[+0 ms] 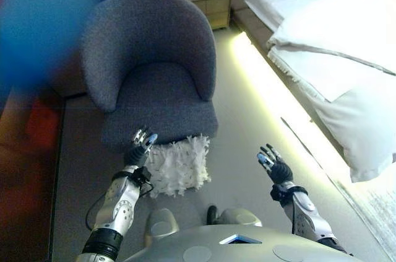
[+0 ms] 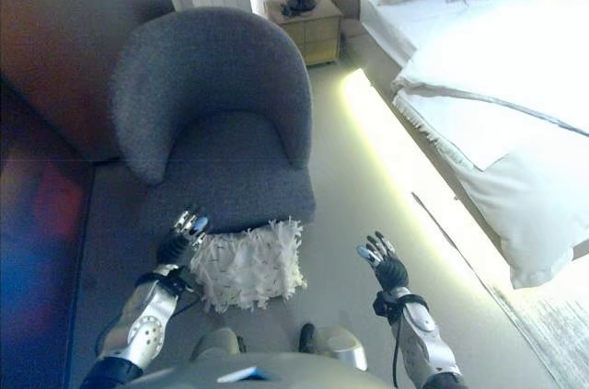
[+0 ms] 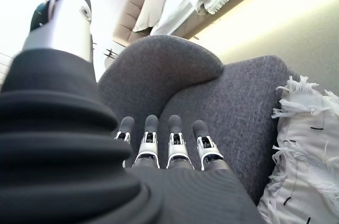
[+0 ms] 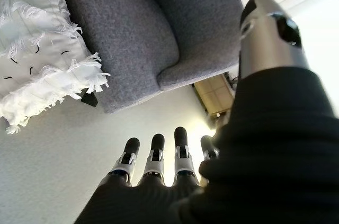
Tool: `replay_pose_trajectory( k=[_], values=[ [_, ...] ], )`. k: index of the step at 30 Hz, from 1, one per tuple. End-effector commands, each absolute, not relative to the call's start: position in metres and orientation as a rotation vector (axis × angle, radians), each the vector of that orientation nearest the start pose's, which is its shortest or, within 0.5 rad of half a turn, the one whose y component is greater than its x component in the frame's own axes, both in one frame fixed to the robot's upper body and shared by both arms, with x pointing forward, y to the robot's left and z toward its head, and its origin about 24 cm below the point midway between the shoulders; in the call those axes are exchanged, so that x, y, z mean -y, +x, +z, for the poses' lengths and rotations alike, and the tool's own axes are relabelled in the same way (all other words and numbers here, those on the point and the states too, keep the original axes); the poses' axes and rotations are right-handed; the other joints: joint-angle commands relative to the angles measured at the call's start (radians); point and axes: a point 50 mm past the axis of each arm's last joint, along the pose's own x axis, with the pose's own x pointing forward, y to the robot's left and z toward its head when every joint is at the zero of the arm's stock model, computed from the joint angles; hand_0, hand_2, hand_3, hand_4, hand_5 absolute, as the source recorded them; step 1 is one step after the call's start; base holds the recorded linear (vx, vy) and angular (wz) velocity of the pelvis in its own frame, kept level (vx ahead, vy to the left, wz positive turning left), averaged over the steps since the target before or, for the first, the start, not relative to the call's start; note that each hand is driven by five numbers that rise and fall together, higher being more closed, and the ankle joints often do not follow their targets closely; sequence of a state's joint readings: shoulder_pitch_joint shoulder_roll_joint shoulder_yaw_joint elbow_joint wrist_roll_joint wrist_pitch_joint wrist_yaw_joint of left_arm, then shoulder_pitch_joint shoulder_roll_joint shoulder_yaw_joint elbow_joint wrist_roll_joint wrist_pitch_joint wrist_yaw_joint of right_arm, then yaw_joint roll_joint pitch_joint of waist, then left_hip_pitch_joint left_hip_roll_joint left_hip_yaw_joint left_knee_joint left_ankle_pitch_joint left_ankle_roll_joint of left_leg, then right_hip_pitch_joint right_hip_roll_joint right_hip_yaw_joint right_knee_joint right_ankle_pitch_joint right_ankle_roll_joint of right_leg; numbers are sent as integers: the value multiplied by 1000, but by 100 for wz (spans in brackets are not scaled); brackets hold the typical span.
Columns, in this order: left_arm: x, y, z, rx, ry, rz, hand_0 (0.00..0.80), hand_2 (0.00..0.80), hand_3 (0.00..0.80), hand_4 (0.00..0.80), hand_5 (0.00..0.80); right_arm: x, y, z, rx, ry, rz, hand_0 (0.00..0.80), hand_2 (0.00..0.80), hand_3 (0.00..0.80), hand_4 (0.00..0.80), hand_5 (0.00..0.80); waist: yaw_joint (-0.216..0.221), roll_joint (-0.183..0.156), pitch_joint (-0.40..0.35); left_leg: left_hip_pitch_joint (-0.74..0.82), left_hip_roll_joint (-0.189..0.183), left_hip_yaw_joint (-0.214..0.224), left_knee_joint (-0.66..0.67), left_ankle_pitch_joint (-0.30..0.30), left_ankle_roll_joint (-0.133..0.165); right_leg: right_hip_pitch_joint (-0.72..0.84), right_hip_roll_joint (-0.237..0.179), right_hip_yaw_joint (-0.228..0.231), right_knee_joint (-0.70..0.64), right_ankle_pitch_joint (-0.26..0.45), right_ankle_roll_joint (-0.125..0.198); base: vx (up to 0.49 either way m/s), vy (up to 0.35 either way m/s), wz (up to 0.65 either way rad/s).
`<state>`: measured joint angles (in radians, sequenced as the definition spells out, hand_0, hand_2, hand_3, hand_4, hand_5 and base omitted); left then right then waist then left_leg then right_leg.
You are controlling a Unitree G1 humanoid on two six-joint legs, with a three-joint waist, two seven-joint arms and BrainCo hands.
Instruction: Pick up the cushion and take it to the sofa
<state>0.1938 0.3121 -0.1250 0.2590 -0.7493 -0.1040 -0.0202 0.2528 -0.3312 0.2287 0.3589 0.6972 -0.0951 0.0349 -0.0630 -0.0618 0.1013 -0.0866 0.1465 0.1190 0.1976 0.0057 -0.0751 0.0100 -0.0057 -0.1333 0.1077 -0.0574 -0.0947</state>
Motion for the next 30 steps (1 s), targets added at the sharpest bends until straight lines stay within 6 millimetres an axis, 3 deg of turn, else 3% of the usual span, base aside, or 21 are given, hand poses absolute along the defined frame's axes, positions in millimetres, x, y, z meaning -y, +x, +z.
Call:
replay_pose_trajectory(
  k=[1,4,9,15,17,18,21,22,23,25,30],
  values=[
    [-231,189,-21,-201,-444,152,0,0,0,0,0,201,167,-60,-446,324,-31,0,0,0,0,0,20,9,2,20,13,-24,-116,108,-13,47,-50,99,-9,-23,138,239,133,-21],
    [-233,190,-22,-200,-461,155,0,0,0,0,0,203,165,-60,-445,326,-49,0,0,0,0,0,16,14,-7,45,13,-18,-165,75,-15,62,-70,93,-4,-37,150,193,125,-21],
    [-233,198,-20,-192,-456,142,0,0,0,0,0,207,163,-56,-422,336,-71,0,0,0,0,0,-12,23,-23,66,-12,41,-143,9,0,44,-105,82,12,-40,177,149,176,-19],
    [-232,203,-21,-202,-437,142,0,0,0,0,0,199,173,-53,-402,360,-74,0,0,0,0,0,-9,15,-25,63,-63,69,-95,-56,54,39,-162,62,83,-40,219,135,213,-1],
    [-233,202,-20,-201,-419,130,0,0,0,0,0,193,177,-51,-389,379,-65,0,0,0,0,0,1,12,-26,75,-86,74,-103,-67,80,10,-201,45,165,9,241,112,274,-4],
    [-234,200,-20,-202,-398,120,0,0,0,0,0,191,177,-51,-380,388,-65,0,0,0,0,0,10,13,-24,84,-109,77,-110,-79,104,-12,-240,35,273,50,244,116,321,-17],
    [-237,199,-22,-223,-369,114,0,0,0,0,0,186,176,-55,-388,391,-87,0,0,0,0,0,17,31,-15,109,-141,76,-121,-95,133,-121,-289,48,518,138,219,139,317,-22],
    [-239,199,-22,-227,-366,109,0,0,0,0,0,187,173,-56,-399,389,-92,0,0,0,0,0,14,28,-10,131,-161,69,-124,-115,134,-141,-308,54,557,140,226,203,294,-4],
    [-240,199,-21,-224,-367,101,0,0,0,0,0,186,170,-58,-409,382,-88,0,0,0,0,0,15,29,-8,138,-166,68,-127,-118,136,-156,-315,50,557,149,224,214,198,17],
    [-240,201,-17,-215,-364,82,0,0,0,0,0,187,166,-60,-418,374,-84,0,0,0,0,0,13,32,-10,133,-163,76,-131,-104,135,-166,-296,34,429,163,210,118,57,23],
    [-238,204,-15,-219,-353,58,0,0,0,0,0,188,163,-64,-427,404,-97,0,0,0,0,0,4,-10,-8,135,-177,56,-116,-140,117,-156,-265,54,49,231,272,180,-126,9]
  ],
)
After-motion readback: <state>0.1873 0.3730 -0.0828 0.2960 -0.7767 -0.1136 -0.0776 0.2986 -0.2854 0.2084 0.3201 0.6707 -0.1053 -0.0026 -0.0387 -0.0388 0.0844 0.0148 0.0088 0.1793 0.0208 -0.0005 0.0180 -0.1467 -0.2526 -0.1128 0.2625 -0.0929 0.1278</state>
